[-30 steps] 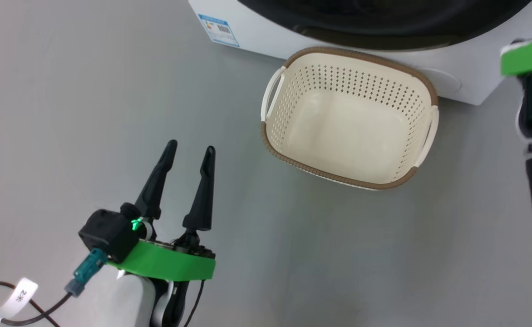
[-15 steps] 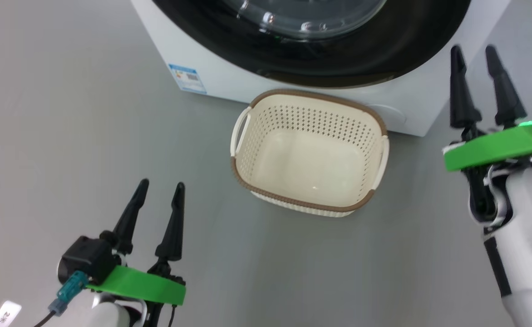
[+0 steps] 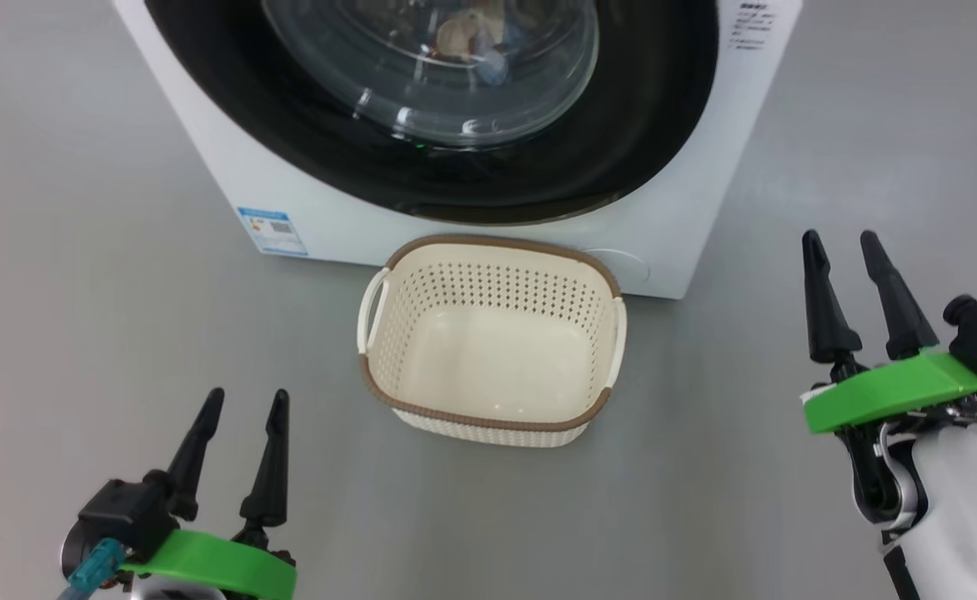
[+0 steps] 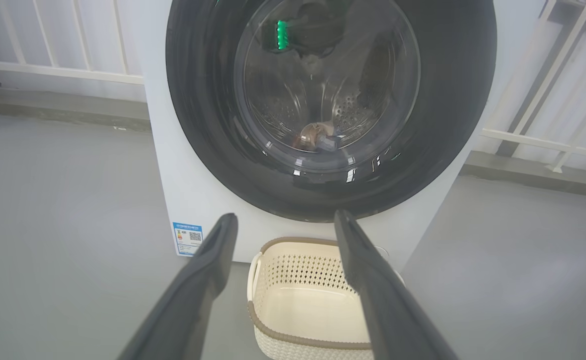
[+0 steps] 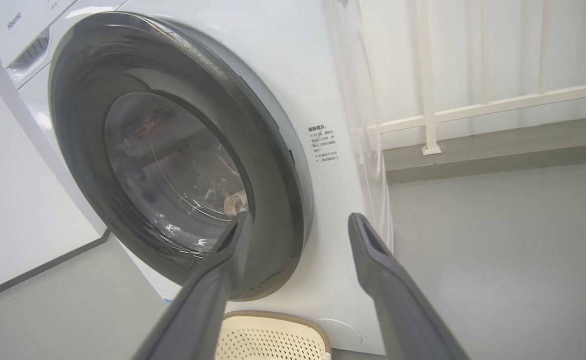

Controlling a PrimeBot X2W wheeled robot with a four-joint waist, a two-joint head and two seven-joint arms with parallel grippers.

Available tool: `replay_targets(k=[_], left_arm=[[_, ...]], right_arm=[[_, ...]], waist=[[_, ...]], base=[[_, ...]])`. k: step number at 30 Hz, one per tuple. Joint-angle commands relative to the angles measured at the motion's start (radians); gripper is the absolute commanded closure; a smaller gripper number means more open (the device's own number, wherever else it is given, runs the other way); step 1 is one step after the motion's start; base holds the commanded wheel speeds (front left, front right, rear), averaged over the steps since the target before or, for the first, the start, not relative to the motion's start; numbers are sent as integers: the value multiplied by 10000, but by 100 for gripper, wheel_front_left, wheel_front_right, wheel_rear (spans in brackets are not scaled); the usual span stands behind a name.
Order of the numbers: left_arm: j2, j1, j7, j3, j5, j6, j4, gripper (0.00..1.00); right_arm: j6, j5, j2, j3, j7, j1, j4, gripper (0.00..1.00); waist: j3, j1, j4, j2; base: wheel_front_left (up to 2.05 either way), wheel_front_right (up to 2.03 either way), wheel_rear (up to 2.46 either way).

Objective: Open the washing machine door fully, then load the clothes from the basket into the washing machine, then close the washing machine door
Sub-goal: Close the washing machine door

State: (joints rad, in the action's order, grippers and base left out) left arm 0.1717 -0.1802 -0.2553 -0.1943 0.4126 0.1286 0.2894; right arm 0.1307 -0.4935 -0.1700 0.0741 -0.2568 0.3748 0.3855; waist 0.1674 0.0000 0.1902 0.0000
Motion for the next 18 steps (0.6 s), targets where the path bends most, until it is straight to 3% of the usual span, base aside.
replay_targets(k=[1,18], left_arm=[[272,-69,-65,388,-26,21,-155,0],[589,547,-65,1188,-215,21,182,0]], right_arm=[[0,-4,-44,143,-49,-175,-310,0],[0,19,-55,-41,-49,-2097,-942,0]], waist=[[-370,0,-372,0],[-1231,0,-1190,0]], base=[[0,0,0],[0,0,0]])
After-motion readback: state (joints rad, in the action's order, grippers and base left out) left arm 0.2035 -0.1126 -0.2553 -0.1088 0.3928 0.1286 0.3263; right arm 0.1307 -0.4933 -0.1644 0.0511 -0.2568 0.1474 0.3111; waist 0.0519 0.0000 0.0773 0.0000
